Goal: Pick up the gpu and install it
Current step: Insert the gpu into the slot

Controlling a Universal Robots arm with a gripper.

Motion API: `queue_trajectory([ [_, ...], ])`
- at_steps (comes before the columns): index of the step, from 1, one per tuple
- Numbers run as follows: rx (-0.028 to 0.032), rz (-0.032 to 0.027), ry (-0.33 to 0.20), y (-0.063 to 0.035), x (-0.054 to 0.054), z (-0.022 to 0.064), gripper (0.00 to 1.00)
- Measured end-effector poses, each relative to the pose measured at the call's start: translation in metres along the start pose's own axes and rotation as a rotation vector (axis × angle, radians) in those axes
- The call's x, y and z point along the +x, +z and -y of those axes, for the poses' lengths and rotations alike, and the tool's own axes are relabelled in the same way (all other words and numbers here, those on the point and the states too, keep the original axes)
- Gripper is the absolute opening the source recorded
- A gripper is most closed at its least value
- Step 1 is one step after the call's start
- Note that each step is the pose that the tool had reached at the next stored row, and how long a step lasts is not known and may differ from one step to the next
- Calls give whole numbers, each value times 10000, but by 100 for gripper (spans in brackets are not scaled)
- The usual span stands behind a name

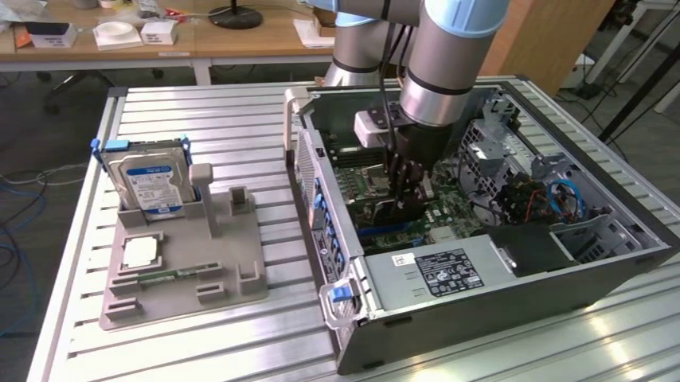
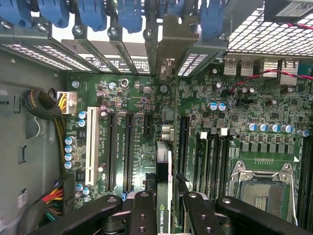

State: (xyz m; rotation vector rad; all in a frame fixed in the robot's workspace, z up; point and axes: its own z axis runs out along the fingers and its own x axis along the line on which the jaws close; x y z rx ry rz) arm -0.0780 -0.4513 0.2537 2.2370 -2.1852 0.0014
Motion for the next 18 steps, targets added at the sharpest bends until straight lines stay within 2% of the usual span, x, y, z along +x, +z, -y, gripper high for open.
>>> queue_trajectory([
  [18, -3, -6, 209, 29, 18, -3, 26],
])
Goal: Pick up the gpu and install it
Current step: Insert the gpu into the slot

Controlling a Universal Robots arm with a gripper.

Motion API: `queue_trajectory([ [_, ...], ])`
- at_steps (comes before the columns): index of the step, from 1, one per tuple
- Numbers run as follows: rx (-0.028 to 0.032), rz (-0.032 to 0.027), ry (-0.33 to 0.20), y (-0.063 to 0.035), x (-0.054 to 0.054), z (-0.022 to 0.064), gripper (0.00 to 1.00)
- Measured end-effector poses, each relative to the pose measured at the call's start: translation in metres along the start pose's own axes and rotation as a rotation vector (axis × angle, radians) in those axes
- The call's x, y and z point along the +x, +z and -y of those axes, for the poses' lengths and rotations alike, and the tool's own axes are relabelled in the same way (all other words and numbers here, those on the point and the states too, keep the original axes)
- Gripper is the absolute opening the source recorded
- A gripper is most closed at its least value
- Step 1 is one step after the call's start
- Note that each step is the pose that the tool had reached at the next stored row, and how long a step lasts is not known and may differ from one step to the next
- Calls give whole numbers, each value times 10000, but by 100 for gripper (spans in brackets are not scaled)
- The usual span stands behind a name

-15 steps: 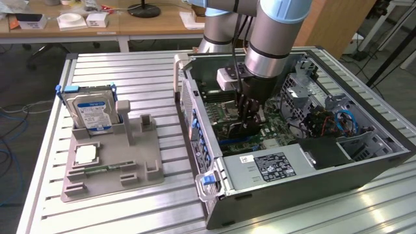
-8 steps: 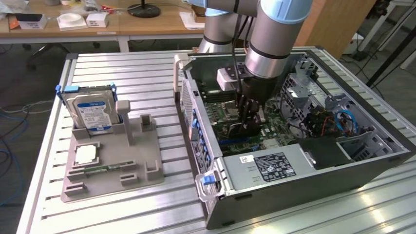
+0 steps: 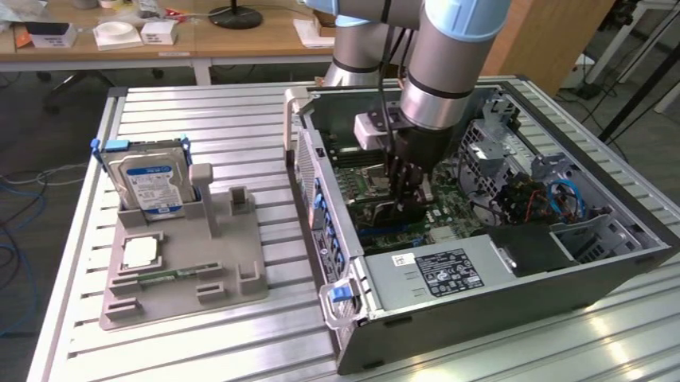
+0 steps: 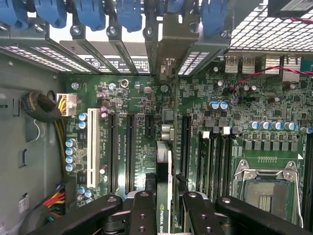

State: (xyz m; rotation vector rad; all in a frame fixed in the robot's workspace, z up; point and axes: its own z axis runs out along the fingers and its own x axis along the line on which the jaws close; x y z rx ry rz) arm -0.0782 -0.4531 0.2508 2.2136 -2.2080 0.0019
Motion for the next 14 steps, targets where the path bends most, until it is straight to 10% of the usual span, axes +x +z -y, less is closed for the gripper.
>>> queue_trajectory([
  [14, -1, -1, -1, 11, 0, 0, 26],
])
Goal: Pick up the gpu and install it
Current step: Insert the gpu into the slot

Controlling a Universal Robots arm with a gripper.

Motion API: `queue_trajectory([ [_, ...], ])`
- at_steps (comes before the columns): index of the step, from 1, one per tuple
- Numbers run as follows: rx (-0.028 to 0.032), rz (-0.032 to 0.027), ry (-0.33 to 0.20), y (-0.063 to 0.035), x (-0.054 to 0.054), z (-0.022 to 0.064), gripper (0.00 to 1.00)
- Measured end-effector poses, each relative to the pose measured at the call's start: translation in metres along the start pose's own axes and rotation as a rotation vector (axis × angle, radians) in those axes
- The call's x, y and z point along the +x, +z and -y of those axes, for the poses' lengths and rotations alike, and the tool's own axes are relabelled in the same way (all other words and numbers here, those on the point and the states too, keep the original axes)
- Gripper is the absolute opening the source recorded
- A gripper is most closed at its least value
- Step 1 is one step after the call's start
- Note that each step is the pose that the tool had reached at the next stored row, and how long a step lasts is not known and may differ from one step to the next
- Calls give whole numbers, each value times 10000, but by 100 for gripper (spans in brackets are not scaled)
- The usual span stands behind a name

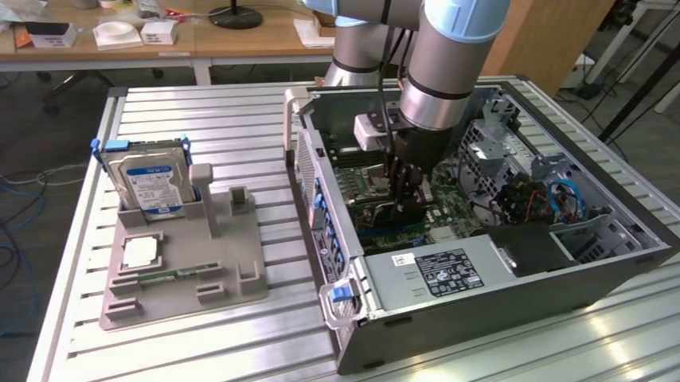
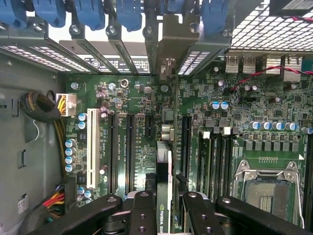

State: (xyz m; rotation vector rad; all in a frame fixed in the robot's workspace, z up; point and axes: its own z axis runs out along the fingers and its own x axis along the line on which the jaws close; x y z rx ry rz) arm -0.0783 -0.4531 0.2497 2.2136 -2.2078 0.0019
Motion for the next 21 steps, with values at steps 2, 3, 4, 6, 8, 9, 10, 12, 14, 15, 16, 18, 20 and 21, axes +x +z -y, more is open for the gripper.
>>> queue_trajectory([
  [2, 1, 1, 0, 6, 0, 0, 26],
  [3, 0, -1, 0, 8, 0, 0, 26],
  [4, 1, 3, 0, 12, 0, 0, 26],
  [6, 1, 4, 0, 18, 0, 0, 26],
  [8, -1, -1, 0, 21, 0, 0, 26],
  [9, -1, -1, 0, 23, 0, 0, 26],
  [10, 0, -1, 0, 25, 0, 0, 26],
  [12, 0, 0, 0, 29, 1, -1, 26],
  [14, 1, -1, 0, 33, 3, -4, 26],
  [15, 1, 0, 0, 35, 4, -5, 26],
  [16, 1, 0, 0, 37, 5, -6, 26],
  [18, 1, 4, 1, 40, 14, -10, 26],
  [20, 5, 4, -2, 42, 21, -23, 26],
  [21, 7, 4, -5, 43, 22, -31, 26],
])
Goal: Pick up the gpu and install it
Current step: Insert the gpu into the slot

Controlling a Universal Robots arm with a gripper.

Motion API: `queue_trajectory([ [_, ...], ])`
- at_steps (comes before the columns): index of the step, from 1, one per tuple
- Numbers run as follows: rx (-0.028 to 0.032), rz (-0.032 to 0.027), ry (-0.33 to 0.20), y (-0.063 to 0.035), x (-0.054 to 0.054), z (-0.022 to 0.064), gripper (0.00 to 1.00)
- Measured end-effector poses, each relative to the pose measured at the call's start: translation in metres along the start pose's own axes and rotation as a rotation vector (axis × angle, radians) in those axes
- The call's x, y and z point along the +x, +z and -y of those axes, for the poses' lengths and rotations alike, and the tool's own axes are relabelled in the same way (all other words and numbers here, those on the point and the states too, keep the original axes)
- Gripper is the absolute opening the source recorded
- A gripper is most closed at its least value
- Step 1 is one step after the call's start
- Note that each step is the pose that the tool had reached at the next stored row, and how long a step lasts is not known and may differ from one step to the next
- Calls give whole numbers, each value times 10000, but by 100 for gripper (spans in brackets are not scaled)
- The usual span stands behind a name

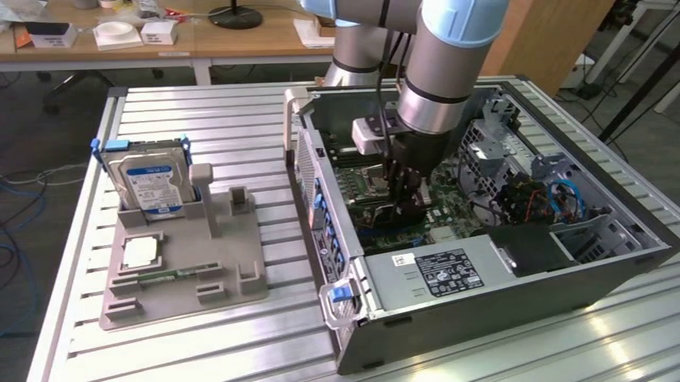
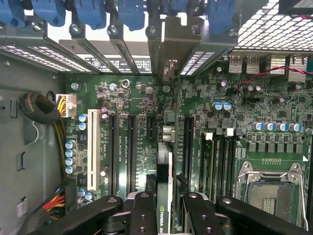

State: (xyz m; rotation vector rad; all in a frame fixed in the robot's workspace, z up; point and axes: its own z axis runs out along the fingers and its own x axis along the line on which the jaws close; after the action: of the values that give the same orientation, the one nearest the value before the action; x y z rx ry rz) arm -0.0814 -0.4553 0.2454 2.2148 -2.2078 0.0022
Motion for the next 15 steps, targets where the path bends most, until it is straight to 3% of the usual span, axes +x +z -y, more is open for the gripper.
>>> queue_trajectory([
  [15, -7, -2, 6, 17, 0, -27, 26],
])
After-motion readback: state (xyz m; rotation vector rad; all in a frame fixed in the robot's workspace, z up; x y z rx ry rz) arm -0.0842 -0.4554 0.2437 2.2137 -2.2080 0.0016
